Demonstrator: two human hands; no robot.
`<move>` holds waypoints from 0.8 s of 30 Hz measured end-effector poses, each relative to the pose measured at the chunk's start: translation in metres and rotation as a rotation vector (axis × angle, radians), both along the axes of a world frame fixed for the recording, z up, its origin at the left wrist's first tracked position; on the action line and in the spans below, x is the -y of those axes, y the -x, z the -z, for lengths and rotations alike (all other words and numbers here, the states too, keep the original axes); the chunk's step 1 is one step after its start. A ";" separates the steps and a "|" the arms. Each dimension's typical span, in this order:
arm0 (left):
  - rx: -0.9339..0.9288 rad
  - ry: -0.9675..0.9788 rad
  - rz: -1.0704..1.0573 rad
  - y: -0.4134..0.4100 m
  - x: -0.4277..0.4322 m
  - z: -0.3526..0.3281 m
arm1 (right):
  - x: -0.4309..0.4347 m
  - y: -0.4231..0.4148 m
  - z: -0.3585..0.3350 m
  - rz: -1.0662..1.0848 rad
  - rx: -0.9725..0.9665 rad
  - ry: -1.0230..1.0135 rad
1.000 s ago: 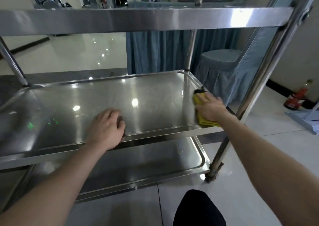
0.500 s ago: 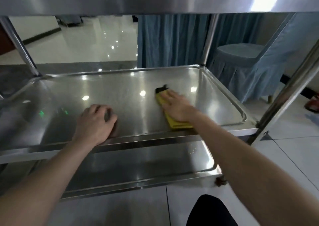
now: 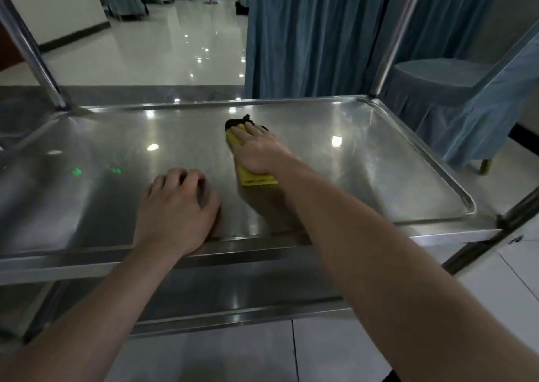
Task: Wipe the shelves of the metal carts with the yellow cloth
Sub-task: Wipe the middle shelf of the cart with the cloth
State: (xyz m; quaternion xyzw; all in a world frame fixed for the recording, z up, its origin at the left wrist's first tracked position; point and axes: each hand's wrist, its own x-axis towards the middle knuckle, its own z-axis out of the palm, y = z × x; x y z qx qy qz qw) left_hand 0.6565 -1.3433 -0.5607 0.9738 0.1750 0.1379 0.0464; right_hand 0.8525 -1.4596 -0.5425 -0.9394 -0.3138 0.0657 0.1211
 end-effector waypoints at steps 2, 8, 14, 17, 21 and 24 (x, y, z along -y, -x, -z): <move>-0.006 0.014 0.002 -0.001 -0.001 -0.001 | 0.060 -0.022 -0.002 0.123 0.033 0.019; -0.016 -0.005 -0.007 -0.002 -0.001 0.001 | 0.205 -0.070 -0.001 0.697 0.070 0.038; -0.012 -0.024 -0.009 -0.001 0.001 -0.003 | -0.009 -0.011 0.000 0.086 0.038 -0.065; 0.010 -0.027 -0.014 0.000 0.004 -0.003 | -0.038 -0.007 0.007 -0.042 0.017 0.009; -0.006 0.005 -0.034 -0.001 0.002 -0.001 | 0.092 -0.059 0.012 0.179 0.065 0.032; 0.003 -0.005 -0.032 -0.003 0.002 0.001 | 0.238 -0.094 0.012 0.519 0.080 0.062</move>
